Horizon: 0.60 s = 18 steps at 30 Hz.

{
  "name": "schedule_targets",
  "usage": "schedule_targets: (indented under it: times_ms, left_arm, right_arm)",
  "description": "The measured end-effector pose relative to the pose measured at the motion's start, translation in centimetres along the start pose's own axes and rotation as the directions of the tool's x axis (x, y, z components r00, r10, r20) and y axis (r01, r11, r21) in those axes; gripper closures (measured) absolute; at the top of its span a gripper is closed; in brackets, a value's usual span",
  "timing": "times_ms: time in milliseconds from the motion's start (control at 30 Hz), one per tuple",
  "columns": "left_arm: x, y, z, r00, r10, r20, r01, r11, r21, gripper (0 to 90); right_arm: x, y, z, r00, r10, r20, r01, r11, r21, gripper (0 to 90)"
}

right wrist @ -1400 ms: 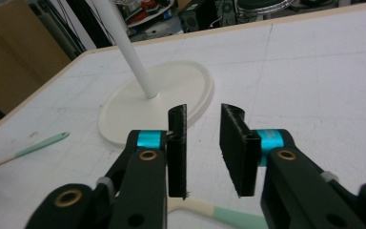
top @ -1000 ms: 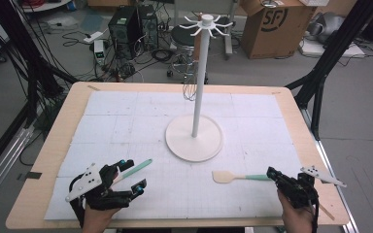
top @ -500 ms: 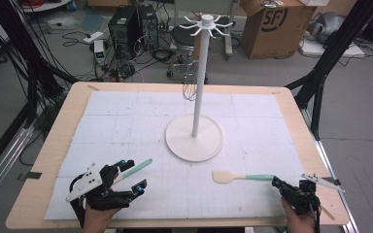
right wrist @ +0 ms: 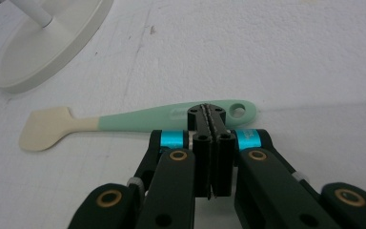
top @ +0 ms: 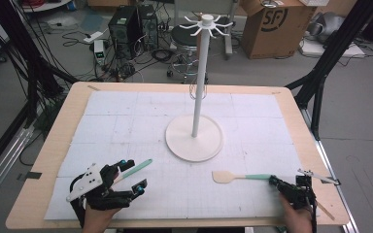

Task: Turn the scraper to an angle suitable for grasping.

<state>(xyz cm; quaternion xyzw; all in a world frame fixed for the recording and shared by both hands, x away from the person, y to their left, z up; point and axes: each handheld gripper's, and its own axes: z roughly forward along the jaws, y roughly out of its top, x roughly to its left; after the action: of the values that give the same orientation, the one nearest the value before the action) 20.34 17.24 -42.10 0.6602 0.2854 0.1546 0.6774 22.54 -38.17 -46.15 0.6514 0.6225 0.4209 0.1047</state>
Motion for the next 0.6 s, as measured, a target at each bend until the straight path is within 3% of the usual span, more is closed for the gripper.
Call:
schedule_targets:
  times_ms: [333,600]
  left_arm:
    - [-0.2,0.0,0.3,1.0000,0.003,0.002,-0.003,1.0000,0.004,23.0]
    - [0.0,0.0,0.2,1.0000,0.002,-0.006,-0.002,1.0000,0.005,23.1]
  right_arm:
    - [-0.1,1.1,0.9,0.9996,0.019,-0.019,-0.018,0.999,0.033,90.0]
    - [0.6,3.0,3.2,0.9995,0.017,-0.025,-0.016,0.998,0.055,90.0]
